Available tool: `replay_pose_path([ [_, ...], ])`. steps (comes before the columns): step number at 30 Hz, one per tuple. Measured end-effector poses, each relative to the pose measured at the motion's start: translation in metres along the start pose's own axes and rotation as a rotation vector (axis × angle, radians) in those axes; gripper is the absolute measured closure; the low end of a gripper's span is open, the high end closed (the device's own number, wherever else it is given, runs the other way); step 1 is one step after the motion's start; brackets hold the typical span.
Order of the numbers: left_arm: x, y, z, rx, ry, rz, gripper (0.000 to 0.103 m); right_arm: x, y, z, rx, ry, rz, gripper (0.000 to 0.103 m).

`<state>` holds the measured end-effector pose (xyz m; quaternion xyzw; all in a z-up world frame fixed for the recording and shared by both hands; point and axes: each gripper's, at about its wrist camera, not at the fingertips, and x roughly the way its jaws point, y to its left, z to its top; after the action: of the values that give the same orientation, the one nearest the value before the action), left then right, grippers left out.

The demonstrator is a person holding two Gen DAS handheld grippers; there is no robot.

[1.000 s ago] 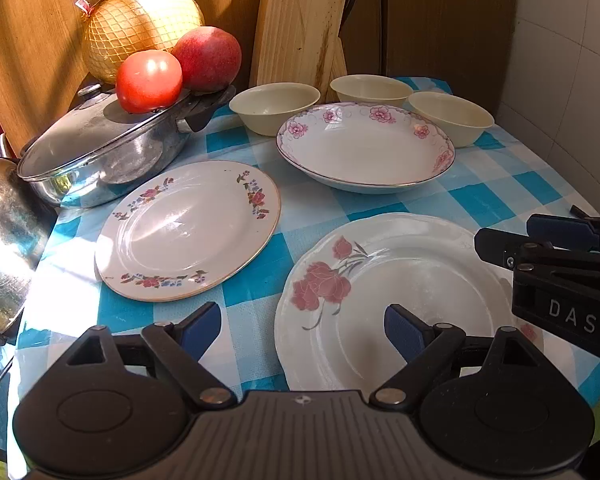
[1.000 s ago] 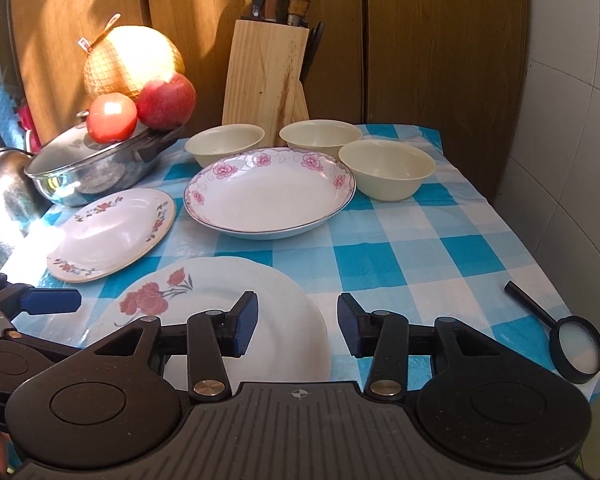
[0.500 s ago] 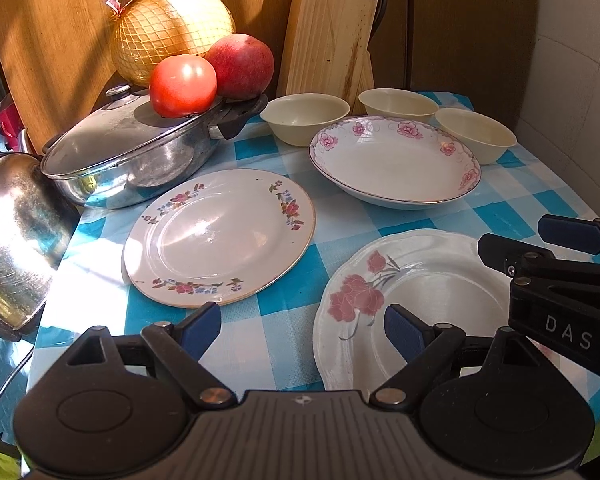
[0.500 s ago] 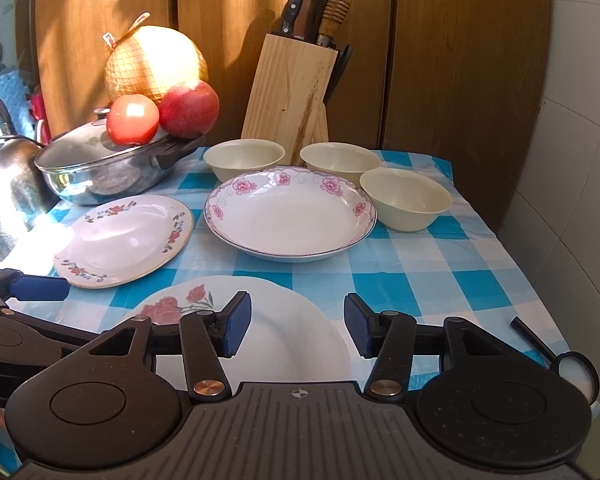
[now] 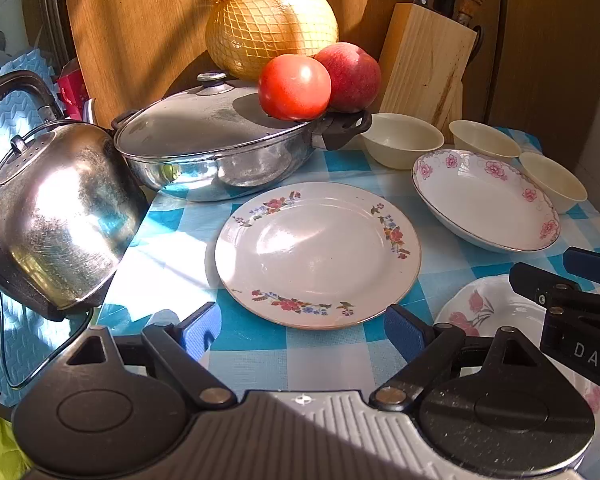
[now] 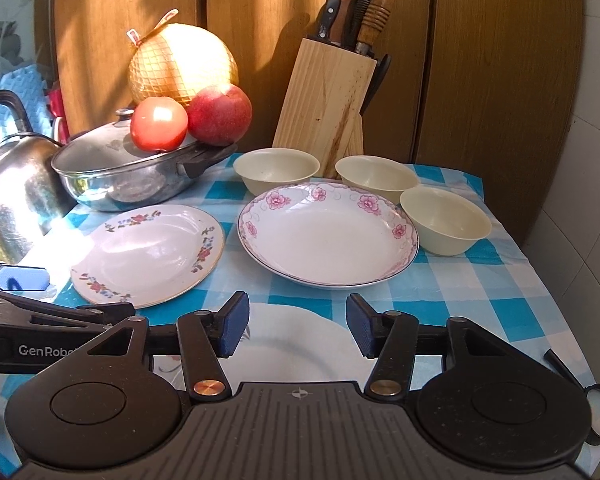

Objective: Organize plates and bowls

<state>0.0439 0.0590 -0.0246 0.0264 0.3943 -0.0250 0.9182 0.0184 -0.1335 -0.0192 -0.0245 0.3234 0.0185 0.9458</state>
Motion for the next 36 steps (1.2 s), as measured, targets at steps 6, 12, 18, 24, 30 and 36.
replay_pose_path([
  [6, 0.013, 0.021, 0.009, -0.053, 0.035, 0.021, 0.019, 0.014, 0.016, 0.013, -0.013, 0.000, 0.055, 0.041],
  [12, 0.034, 0.035, 0.020, -0.044, 0.041, 0.083, 0.019, 0.043, 0.021, 0.029, 0.040, 0.050, 0.120, 0.041],
  [18, 0.053, 0.037, 0.025, -0.020, 0.061, 0.106, 0.019, 0.065, 0.024, 0.036, 0.070, 0.082, 0.151, 0.041],
  [24, 0.065, 0.040, 0.028, -0.012, 0.080, 0.108, 0.019, 0.085, 0.031, 0.043, 0.063, 0.096, 0.170, 0.040],
  [30, 0.073, 0.043, 0.033, -0.014, 0.095, 0.089, 0.019, 0.093, 0.037, 0.048, 0.063, 0.094, 0.193, 0.040],
  [36, 0.083, 0.044, 0.036, -0.007, 0.110, 0.061, 0.019, 0.094, 0.036, 0.048, 0.082, 0.117, 0.230, 0.040],
])
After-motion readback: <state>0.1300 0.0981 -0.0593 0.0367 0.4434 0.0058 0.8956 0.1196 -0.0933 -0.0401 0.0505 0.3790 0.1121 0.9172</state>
